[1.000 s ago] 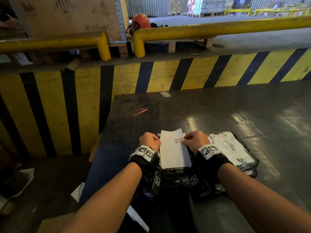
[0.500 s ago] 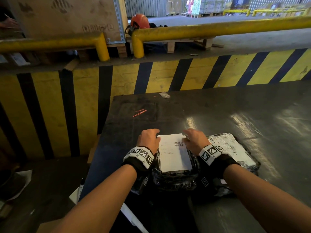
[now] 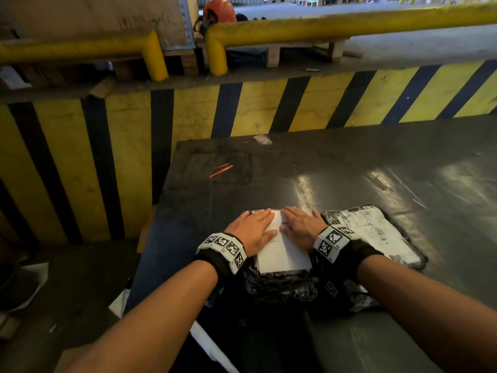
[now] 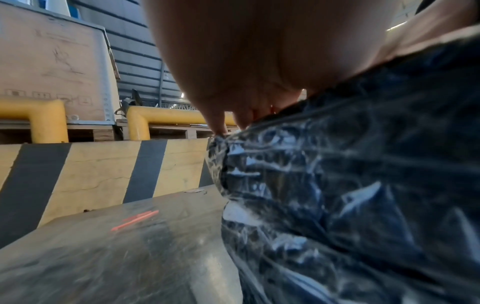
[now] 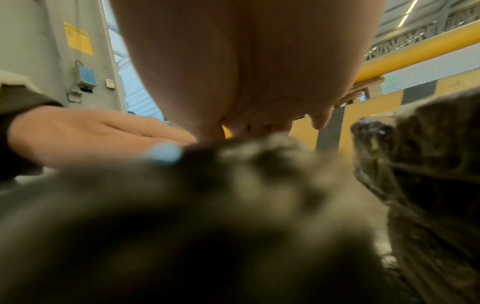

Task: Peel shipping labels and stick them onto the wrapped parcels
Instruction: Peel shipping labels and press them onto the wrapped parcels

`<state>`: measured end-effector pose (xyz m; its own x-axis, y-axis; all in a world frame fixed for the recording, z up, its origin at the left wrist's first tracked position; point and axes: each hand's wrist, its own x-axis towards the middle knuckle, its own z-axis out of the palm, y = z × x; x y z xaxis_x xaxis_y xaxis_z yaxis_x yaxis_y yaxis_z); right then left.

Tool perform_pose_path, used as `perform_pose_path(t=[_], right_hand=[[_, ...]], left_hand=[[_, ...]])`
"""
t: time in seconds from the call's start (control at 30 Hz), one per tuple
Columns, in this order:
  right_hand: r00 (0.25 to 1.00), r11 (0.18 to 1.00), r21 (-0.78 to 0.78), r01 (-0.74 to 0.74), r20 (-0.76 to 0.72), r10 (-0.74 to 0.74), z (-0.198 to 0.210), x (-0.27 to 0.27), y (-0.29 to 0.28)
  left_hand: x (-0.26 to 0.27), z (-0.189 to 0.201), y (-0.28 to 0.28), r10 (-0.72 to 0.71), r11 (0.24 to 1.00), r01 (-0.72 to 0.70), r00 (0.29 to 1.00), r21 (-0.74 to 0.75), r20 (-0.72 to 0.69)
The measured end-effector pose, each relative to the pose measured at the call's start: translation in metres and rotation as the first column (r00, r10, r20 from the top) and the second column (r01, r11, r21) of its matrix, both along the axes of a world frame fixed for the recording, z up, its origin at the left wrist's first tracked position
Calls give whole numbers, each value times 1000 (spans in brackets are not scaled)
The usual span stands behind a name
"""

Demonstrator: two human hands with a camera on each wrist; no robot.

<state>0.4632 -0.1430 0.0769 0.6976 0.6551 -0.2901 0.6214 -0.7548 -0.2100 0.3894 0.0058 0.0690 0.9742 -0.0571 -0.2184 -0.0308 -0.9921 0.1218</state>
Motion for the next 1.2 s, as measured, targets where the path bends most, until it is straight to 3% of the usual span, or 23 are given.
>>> perform_pose_path(t=[0.1,0.3,0.5,0.73,0.87,1.07,1.2], right_hand=[[998,998,-19,61,-7,-61,-1,4,-7],[998,994,-85,68,9,-67,10,3,-8],[998,994,-87,-67,-24,65,17,-10,4],[998,988,-154,-6,-60,-4,17,-7,-10],[996,995,-90,42,-71,-48,27,-13,-12],[994,994,-19,-107,-8,107,23,-51,-17],[989,988,-37,-148,-16,147,6,-65,-26]], left_hand=[[-3,-5,2,18,1000,-18,1000,-24,22],[-5,5,3,199,980,-199,980,-27,-8],[-4,10,-15,13,1000,-13,999,-13,-37],[-19,7,7,35,999,-35,997,6,-66],[-29,16,12,104,994,-103,993,25,-59],[-55,15,-8,20,998,-19,1000,-59,9],[-65,1,-14,-60,998,60,998,-15,-12]])
